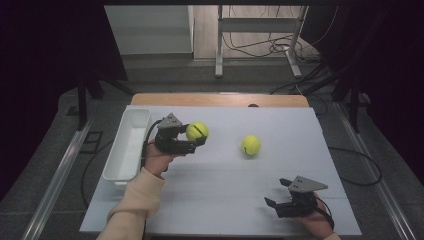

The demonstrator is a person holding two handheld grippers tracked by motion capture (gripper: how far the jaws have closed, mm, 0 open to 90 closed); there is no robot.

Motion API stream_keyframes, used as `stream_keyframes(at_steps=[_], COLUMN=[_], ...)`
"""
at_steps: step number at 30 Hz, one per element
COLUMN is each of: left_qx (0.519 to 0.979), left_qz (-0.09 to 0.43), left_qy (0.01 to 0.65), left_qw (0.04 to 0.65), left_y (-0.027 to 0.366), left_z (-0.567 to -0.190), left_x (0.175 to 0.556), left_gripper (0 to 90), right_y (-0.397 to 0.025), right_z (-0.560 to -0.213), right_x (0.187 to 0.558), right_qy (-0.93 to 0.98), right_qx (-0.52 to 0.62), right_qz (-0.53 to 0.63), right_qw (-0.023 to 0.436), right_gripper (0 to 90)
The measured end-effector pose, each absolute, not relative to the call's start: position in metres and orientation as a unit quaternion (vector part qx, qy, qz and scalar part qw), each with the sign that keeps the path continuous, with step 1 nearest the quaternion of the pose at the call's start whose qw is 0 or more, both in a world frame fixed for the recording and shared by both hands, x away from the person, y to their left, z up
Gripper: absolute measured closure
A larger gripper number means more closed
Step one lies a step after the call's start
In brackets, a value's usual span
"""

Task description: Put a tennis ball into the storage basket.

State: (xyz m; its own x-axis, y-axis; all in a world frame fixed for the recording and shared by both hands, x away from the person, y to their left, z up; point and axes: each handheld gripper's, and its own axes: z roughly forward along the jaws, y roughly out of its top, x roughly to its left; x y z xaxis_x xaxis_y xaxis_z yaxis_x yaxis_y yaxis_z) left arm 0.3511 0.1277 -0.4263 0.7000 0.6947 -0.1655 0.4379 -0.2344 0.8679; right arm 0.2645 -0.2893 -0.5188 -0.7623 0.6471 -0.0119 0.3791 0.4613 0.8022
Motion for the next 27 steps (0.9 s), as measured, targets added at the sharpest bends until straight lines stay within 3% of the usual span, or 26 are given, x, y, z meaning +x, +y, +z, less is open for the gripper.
stream_keyframes(at_steps=[27], left_qx=[0.754], left_qz=[0.150], left_qy=[0.397], left_qw=[0.502], left_y=[0.156], left_z=[-0.423], left_x=[0.353], left_gripper=[26.1], right_y=[-0.290], right_z=[-0.518], right_x=[0.264], right_qy=[0.840], right_qx=[0.306], right_qz=[0.419], right_qw=[0.159], right_gripper=[12.4])
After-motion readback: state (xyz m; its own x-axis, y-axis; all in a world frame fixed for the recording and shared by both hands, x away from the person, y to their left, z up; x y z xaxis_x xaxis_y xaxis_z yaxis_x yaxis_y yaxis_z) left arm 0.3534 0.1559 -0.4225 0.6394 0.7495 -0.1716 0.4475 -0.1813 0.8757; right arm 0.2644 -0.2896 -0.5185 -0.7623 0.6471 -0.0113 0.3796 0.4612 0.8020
